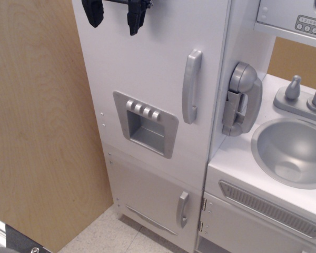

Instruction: Close fridge

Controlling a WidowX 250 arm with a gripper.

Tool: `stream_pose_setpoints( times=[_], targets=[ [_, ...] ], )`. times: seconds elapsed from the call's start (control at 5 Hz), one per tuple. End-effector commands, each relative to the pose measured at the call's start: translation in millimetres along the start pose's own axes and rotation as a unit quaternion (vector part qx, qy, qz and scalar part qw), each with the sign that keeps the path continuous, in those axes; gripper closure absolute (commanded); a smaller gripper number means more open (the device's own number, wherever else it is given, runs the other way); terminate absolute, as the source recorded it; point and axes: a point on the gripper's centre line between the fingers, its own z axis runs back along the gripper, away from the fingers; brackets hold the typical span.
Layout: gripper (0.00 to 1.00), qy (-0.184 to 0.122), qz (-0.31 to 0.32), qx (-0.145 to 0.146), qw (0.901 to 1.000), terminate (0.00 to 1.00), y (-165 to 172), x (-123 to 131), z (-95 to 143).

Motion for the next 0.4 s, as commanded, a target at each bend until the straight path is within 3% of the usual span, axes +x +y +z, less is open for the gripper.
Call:
stream_pose_setpoints(
  times=[0.0, 0.2],
  targets=[
    [0.0, -0.038, -0.068, -0.004, 0.9969, 0.0, 16.0, -46.5, 28.3],
    [0.0, -0.03, -0.085, 0.003, 0.9959, 0.0, 20.7, -68.9, 35.2]
  ],
)
